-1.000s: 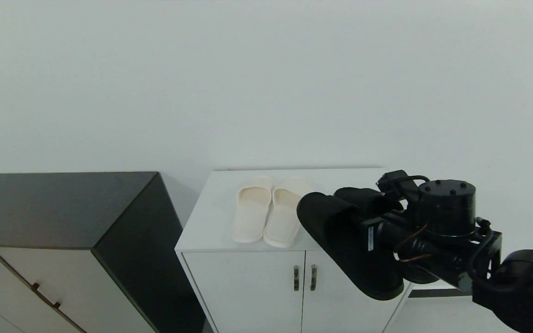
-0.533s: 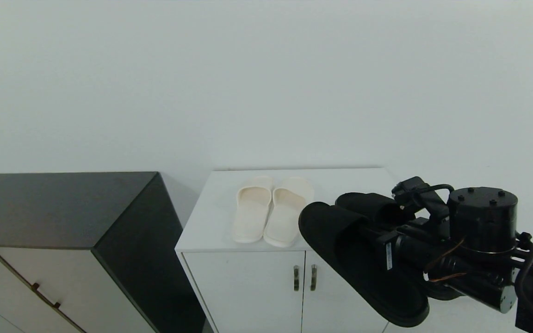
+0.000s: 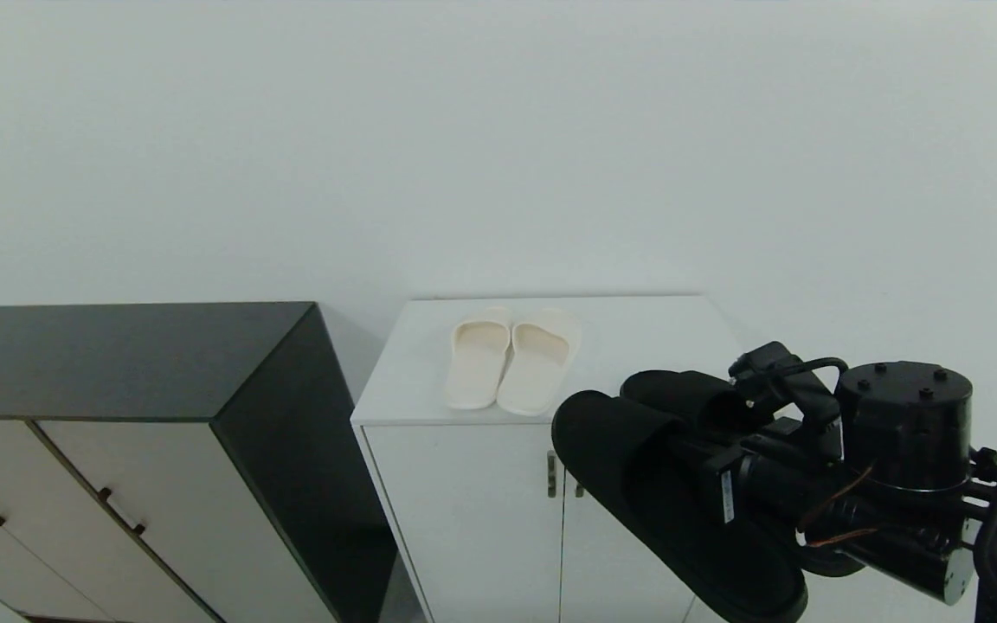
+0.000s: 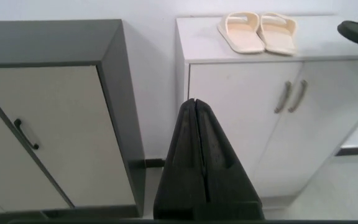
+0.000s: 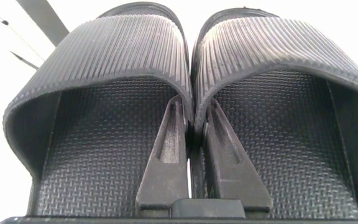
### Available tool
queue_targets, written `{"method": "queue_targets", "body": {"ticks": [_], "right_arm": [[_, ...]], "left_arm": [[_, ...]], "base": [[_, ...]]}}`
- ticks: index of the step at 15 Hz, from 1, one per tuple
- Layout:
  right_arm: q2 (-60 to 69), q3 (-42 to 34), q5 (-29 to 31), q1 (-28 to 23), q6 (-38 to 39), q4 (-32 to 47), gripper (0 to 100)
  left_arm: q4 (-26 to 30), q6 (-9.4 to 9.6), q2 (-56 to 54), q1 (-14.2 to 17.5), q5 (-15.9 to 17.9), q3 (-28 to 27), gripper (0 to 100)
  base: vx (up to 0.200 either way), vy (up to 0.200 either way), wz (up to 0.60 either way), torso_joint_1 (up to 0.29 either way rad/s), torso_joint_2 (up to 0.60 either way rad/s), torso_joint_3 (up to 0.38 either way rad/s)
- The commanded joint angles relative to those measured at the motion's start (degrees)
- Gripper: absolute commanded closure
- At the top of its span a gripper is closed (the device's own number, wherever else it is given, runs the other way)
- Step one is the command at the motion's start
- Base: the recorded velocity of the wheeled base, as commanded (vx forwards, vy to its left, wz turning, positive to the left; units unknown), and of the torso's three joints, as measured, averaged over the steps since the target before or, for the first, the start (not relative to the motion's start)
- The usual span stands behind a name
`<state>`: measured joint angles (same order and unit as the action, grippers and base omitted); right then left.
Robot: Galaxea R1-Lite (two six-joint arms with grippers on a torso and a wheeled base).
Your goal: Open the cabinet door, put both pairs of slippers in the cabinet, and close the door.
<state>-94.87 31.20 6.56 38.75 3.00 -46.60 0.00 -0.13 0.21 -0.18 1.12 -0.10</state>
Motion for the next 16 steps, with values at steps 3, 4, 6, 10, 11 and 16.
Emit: {"method": "queue_targets", "body": {"ticks": [3,4,6,10,11,16], "right_arm": [[-0.14,-0.08,-0.05,0.53,-0.01,-0.07,100],[-0.14,-0.08,-0.05,0.62,-0.01,-0.07,100],[-0.05,-0.08,-0.05,0.62,-0.01,-0.07,100],[0.12,-0.79,-0.85,0.97,-0.01,-0.07,100],[0.12,-0.87,-0.85,1.06,-0.01,-0.07,100],[0.21,-1.14,-0.85,1.24,-0.19,-0.07,100]], "left_arm": [[0.0,-0.04,-0.03,0.01,0.02,0.01,100],[0.0,-0.04,-0.03,0.01,0.02,0.01,100],[0.0,0.05,-0.03,0.01,-0.07,0.01,100],[0.0,-0.04,-0.03,0.01,0.02,0.01,100],[0.0,-0.04,-0.03,0.01,0.02,0.01,100],[0.0,-0.04,-0.03,0.01,0.02,0.01,100]], "base": [[0.0,0.0,0.0,0.0,0.0,0.0],[0.0,0.0,0.0,0.0,0.0,0.0],[0.0,-0.2,0.0,0.007,0.0,0.005],[0.0,-0.05,0.0,-0.003,0.0,0.001],[0.0,0.0,0.0,0.0,0.0,0.0],[0.0,0.0,0.0,0.0,0.0,0.0]]}}
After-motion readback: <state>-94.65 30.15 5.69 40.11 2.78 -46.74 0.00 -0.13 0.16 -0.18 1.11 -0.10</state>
